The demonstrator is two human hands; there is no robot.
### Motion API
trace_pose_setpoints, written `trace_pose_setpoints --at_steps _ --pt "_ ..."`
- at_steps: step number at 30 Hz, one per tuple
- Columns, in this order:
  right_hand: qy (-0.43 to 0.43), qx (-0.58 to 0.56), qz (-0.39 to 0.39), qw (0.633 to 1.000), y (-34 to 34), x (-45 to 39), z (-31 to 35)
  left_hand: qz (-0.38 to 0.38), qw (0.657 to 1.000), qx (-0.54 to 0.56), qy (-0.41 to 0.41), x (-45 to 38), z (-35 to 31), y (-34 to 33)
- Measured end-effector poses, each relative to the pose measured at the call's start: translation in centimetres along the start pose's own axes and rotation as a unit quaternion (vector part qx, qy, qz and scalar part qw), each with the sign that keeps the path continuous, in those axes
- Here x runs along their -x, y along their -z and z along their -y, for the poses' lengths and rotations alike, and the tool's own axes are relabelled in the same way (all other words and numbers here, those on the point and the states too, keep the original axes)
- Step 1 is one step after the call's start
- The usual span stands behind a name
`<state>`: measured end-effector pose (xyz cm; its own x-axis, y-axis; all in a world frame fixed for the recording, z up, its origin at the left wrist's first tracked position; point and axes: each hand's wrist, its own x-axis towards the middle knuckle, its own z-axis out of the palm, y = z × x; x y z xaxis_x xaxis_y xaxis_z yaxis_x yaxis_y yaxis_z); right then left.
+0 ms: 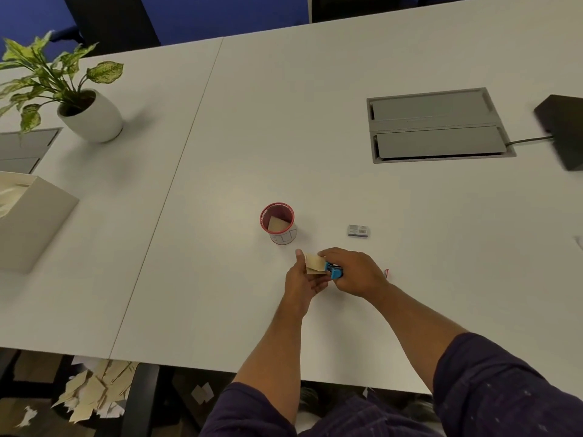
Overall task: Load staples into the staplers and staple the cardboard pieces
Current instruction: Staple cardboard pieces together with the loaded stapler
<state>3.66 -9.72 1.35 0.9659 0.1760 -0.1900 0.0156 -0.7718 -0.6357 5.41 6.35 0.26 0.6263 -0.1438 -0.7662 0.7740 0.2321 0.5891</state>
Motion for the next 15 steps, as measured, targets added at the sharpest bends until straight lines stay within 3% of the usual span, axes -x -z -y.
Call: trace_pose_setpoints --at_steps 15 --pt "-0.023 -0.035 -0.045 0.998 0.3 1.1 -1.3 0.015 0.986 -0.13 -0.104 0.9 0.1 -0.5"
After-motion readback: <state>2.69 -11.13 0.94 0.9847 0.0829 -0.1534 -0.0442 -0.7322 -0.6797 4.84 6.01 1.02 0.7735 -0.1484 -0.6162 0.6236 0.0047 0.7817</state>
